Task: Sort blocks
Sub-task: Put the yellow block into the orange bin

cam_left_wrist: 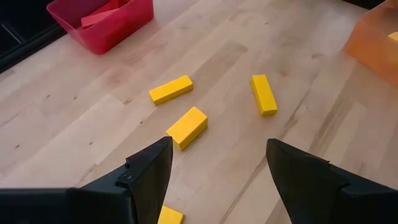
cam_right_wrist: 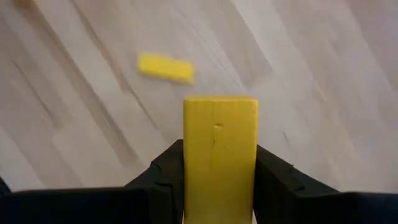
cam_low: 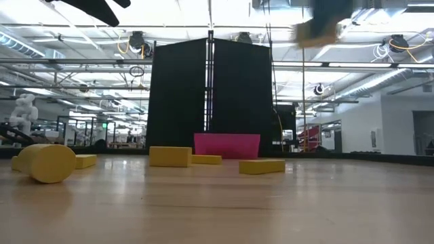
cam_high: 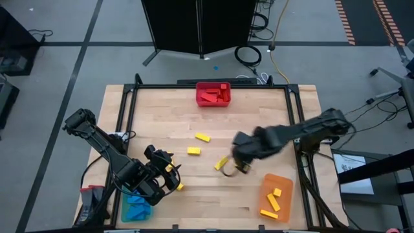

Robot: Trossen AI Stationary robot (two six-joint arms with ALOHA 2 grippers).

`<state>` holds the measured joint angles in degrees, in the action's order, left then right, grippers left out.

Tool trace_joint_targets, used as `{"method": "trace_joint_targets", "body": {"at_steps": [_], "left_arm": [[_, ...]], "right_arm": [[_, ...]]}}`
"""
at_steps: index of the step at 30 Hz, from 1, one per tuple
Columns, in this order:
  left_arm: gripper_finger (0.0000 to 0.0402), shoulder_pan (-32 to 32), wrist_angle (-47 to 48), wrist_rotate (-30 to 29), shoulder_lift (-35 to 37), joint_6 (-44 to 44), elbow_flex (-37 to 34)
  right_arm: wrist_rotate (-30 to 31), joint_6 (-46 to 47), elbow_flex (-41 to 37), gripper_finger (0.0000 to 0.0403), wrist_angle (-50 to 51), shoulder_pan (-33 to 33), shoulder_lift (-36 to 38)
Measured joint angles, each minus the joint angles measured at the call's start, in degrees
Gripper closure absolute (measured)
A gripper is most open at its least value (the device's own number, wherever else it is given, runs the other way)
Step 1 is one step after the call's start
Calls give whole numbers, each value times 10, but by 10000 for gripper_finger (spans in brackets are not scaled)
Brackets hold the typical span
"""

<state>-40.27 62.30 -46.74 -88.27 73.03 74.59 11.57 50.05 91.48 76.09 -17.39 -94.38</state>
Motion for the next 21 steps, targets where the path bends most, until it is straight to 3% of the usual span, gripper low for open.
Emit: {"method": "trace_joint_targets", "body": {"at_steps": [5,11,15,21], "left_arm": [[137,1,0,-3,0,-4,0],[137,1,2,-21,0,-4,0],[137,2,2,-31,0,-4,0],[137,2,1,-32,0,-3,0]], "right_arm": [[5,180,-10,290,114,-115,38],[-33,375,-92,290,102,-234,46],[-77,441,-158,290,71,-271,45],[-125,468,-229,290,7,-306,45]]}}
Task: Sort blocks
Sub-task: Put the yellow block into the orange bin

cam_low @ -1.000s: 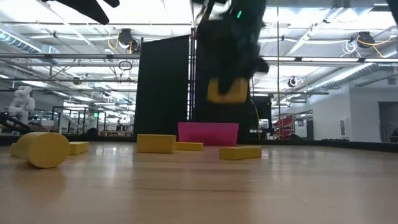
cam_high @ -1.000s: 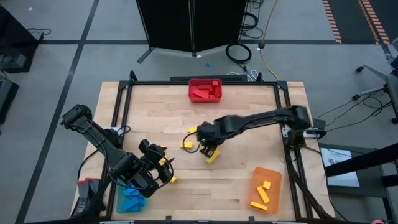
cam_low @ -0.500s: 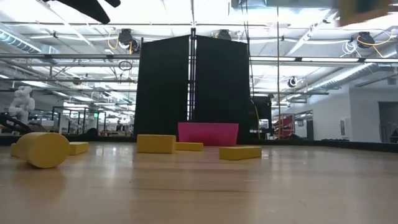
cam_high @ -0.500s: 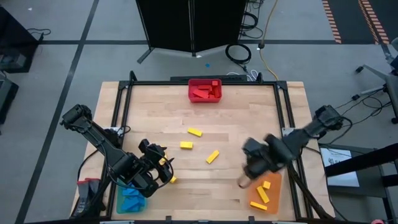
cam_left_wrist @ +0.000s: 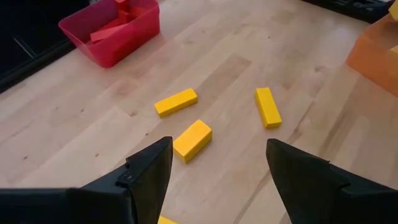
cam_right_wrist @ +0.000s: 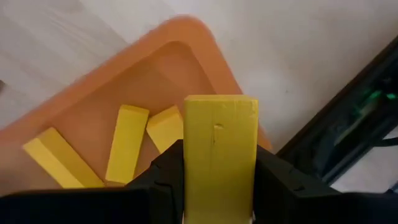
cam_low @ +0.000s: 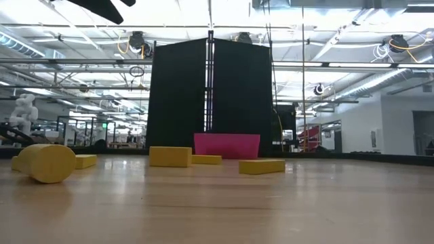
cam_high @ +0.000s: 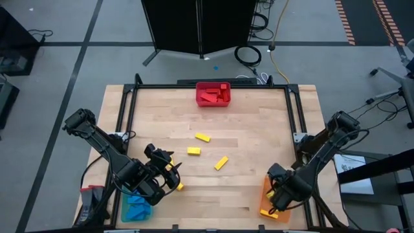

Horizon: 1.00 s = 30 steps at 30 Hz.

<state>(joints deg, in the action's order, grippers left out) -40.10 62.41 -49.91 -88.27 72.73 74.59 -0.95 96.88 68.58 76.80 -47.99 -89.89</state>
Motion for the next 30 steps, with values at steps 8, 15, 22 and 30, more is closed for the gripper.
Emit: {"method": "trace_joint_targets", "body": {"at_steps": [8,15,22,30], "left_arm": [[137,0,-4,3,0,3,0],[137,0,-1,3,0,-1,0],[137,0,7,3,0,-1,0],[137,0,10,3,0,-1,0]], "right_arm": [[-9,-19,-75,290,-98,-9,0],[-40,-64,-110,290,-96,-7,0],[-44,-97,-111,284,-110,-7,0],[-47,-83,-110,108,-106,-7,0]]}}
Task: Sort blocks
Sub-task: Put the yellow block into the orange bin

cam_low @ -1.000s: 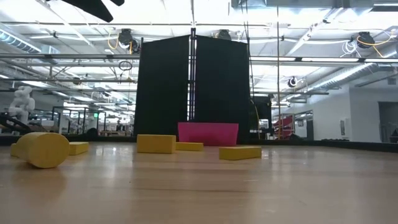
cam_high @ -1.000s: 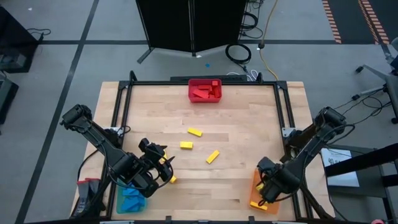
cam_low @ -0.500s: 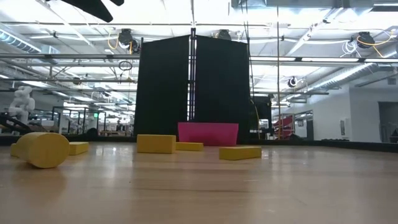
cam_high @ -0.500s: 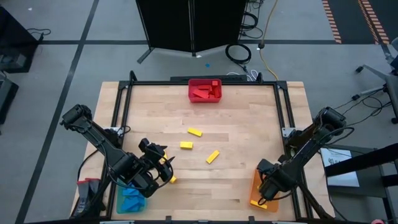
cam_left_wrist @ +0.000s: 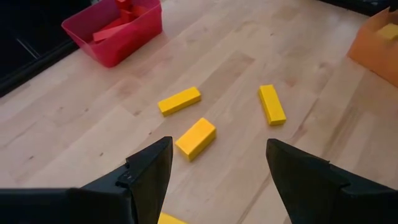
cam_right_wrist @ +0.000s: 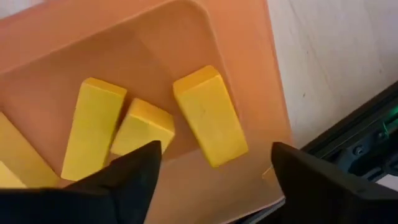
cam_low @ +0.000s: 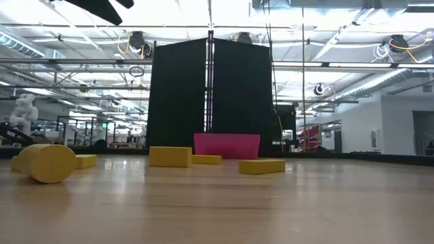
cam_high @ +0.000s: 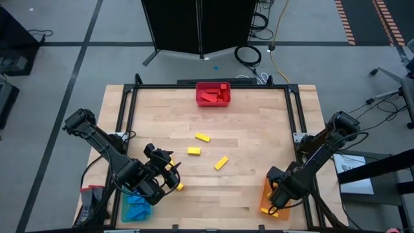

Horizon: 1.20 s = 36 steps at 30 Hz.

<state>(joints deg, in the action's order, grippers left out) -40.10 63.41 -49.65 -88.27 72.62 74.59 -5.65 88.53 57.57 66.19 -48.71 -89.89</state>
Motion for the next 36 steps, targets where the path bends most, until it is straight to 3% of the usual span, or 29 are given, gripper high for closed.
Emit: {"method": "trace_joint_targets", "body": {"at_steps": [5,11,15,18,21,26,31,36], "left_arm": [[137,0,2,0,0,-1,0],[137,0,3,-1,0,-1,0],[137,0,3,-8,0,0,0],[137,0,3,-10,0,0,0],[137,0,3,-10,0,0,0],[137,0,2,-10,0,4,0],[137,0,2,-10,0,4,0],[137,0,2,-8,0,5,0]], "right_arm": [[34,-11,44,96,26,0,0],[160,-116,185,127,115,24,1],[260,-270,263,135,122,80,1],[287,-469,284,135,62,133,2],[283,-641,284,135,2,190,-1],[244,-835,284,135,-76,290,-31],[153,-1000,284,135,-132,349,-90],[106,-1109,284,135,-137,369,-161]]}}
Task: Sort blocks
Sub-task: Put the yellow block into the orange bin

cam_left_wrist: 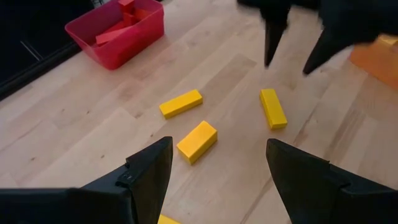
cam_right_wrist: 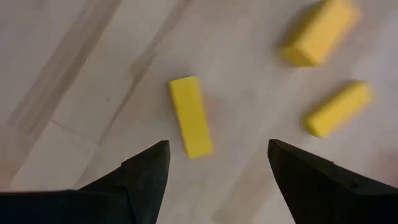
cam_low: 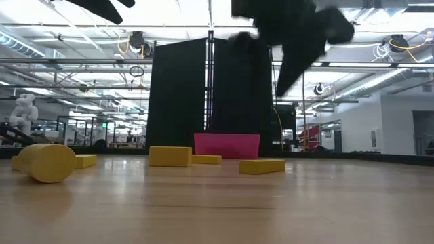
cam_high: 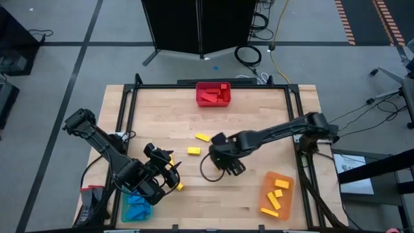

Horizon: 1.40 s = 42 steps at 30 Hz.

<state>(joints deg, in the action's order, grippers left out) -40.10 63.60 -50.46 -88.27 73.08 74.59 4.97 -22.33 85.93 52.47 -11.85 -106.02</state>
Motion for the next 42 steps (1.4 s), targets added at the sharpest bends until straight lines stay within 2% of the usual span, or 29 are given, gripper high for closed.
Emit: {"method": "trace_joint_targets", "body": {"at_steps": [6,13,17,21,22,25,28,30,34,38,42], "left_arm": [[137,0,-1,2,0,1,0],[137,0,-1,5,0,2,0],[137,0,-2,6,0,3,0],[137,0,-2,6,0,3,0],[137,0,-2,6,0,3,0],[137,0,-1,6,0,3,0],[137,0,-1,6,0,1,0],[137,0,0,6,0,1,0],[137,0,0,6,0,0,0],[137,0,0,5,0,0,0],[137,0,0,5,0,0,0]], "right_arm": [[-39,-50,0,136,-39,5,-87],[-39,-47,1,145,-79,17,-154],[-51,-28,2,199,-58,26,-165],[-50,-19,1,315,-58,27,-166],[-49,-19,1,327,-57,27,-166],[-45,4,1,322,-56,26,-167],[-42,31,0,322,-42,26,-149],[-20,47,-3,322,-23,26,-130],[11,110,-1,322,-3,25,-54],[20,212,-2,322,33,5,26],[59,338,-1,322,65,-43,113]]}}
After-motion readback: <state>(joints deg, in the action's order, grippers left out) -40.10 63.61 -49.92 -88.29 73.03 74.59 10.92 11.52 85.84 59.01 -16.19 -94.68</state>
